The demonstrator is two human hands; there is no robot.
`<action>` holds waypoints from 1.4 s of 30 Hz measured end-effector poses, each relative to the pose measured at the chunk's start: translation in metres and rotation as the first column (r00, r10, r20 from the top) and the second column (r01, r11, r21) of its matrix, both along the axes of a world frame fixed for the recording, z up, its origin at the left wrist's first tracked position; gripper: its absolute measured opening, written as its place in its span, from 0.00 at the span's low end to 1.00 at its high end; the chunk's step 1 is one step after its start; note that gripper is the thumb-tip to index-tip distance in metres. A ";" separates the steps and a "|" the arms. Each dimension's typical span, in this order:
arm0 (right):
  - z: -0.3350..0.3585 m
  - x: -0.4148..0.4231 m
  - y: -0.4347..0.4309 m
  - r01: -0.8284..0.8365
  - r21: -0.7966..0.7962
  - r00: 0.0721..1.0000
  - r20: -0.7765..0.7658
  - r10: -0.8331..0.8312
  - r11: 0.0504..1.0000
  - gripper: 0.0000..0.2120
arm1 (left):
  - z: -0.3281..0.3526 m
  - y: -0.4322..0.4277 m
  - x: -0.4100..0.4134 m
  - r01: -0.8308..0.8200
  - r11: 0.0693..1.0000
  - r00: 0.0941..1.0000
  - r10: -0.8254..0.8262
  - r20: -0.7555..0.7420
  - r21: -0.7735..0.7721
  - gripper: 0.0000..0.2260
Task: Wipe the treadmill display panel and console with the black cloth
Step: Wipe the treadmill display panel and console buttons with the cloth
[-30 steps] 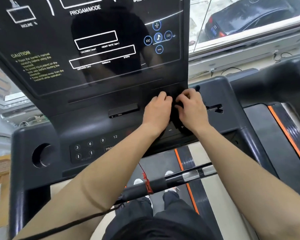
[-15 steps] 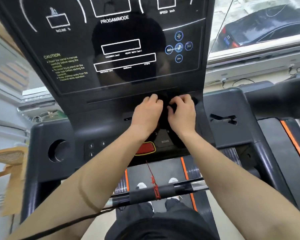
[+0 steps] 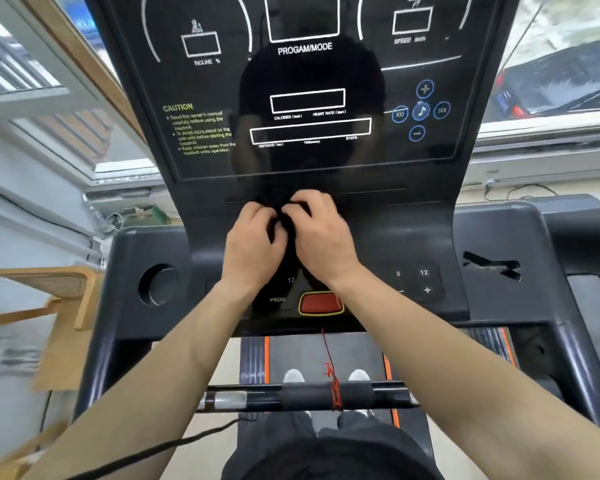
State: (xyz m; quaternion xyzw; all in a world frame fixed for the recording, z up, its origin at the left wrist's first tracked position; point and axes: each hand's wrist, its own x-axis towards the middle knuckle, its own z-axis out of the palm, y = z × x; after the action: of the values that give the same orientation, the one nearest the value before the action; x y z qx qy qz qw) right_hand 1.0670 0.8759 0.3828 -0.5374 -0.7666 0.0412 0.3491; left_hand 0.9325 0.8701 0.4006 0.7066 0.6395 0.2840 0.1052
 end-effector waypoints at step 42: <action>-0.046 0.206 -0.098 0.419 -0.260 0.907 0.161 -0.389 0.870 0.08 | -0.032 -0.013 0.197 0.549 0.780 0.726 -0.623 -0.290 -0.301 0.10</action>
State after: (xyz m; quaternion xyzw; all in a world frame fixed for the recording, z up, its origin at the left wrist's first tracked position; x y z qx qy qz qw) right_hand 1.2734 0.7781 0.3369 -0.7323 -0.6398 0.0508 0.2278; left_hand 1.1298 0.8569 0.3683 0.8995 0.4145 0.0320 0.1343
